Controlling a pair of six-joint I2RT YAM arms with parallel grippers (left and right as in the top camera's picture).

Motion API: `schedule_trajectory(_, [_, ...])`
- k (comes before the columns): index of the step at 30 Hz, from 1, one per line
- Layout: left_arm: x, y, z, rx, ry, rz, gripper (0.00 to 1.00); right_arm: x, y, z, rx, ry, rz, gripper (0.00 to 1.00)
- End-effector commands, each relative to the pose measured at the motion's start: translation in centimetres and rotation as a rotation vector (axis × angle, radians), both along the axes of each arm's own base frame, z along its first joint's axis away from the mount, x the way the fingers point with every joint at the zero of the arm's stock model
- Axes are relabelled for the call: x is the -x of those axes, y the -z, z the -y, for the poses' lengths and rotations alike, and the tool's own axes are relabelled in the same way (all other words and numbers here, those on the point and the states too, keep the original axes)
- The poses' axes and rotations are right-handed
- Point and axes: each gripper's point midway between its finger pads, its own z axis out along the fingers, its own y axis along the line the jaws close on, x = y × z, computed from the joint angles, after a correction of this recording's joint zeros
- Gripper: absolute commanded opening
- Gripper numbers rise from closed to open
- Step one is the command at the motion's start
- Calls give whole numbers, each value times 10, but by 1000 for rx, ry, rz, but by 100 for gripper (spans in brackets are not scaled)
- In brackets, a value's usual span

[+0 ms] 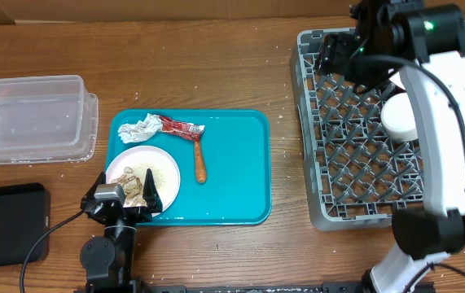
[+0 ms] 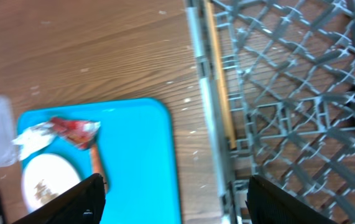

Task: Sort waste into correct bins and load items into the dishwasher
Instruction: 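Carry the second chopstick to the rack and release it, then lift the left gripper and reach toward the white plate with scraps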

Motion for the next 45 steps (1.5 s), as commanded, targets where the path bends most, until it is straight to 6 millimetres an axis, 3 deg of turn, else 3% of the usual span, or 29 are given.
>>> schedule_trajectory(1, [0, 0, -1, 7, -2, 4, 100, 26, -26, -30, -13, -57, 48, 70])
schedule_trajectory(5, [0, 0, -1, 7, -2, 4, 100, 35, -19, -54, 65, -32, 53, 73])
schedule_trajectory(6, [0, 0, -1, 7, -2, 3, 100, 36, -15, -64, 80, -31, 63, 100])
schedule_trajectory(10, [0, 0, -1, 7, -2, 4, 100, 32, -7, -88, 68, -80, 90, 100])
schedule_trajectory(13, [0, 0, -1, 7, -2, 4, 100, 32, -4, -87, 88, -77, 89, 100])
schedule_trajectory(17, [0, 0, -1, 7, -2, 4, 100, 15, -5, -40, 221, 50, 123, 100])
schedule_trajectory(19, [0, 0, -1, 7, -2, 4, 100, 4, -4, 3, 272, 159, 114, 100])
schedule_trajectory(20, [0, 0, -1, 7, -2, 4, 100, 3, -4, 13, 276, 182, 108, 100])
schedule_trajectory(22, [0, 0, -1, 7, -2, 3, 100, -1, -1, 51, 258, 274, 71, 100])
schedule_trajectory(26, [0, 0, -1, 7, -2, 4, 100, -1, 4, 81, 104, 345, -4, 100])
schedule_trajectory(29, [0, 0, -1, 7, -2, 4, 100, 2, 5, 130, 100, 471, -26, 100])
schedule_trajectory(32, [0, 0, -1, 6, -3, 4, 100, -1, 3, 157, 96, 538, -4, 100])
schedule_trajectory(39, [0, -8, 2, 14, 12, 36, 100, -3, 0, 180, 94, 595, 19, 100])
schedule_trajectory(41, [0, -17, 20, 87, 113, 71, 100, -3, 0, 180, 94, 595, 19, 100])
schedule_trajectory(45, [16, -67, 64, 114, 387, 257, 100, -3, 0, 180, 94, 595, 19, 100])
